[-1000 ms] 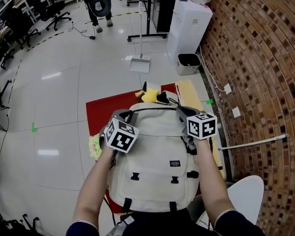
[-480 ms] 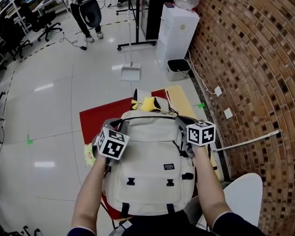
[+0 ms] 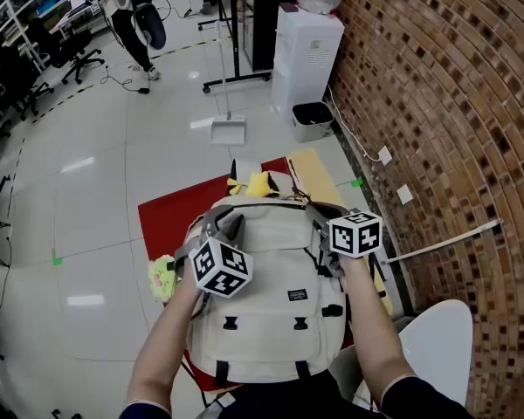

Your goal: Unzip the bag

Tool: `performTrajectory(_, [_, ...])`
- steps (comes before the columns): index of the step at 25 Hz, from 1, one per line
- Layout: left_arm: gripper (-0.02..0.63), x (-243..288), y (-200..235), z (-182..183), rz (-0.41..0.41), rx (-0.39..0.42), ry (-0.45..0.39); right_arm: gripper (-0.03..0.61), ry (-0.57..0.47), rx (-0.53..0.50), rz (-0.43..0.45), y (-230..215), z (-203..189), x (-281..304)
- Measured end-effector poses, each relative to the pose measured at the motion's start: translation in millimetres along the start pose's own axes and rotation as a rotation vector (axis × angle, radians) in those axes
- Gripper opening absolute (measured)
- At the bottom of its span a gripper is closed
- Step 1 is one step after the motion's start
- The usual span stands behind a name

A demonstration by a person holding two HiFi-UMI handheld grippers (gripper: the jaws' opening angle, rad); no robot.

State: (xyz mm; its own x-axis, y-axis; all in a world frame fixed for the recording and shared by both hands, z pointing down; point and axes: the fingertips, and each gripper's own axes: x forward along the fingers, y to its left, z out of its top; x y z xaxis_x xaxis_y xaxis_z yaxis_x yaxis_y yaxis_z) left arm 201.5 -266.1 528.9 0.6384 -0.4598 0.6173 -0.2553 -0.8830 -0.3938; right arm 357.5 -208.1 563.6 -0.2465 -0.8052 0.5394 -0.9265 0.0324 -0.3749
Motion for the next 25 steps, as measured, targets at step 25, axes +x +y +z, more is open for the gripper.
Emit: performTrajectory(25, [0.020,60,-36,73,-0.098,0.196,-0.070,0.020,-0.041,0.084,0.091,6,6,-20])
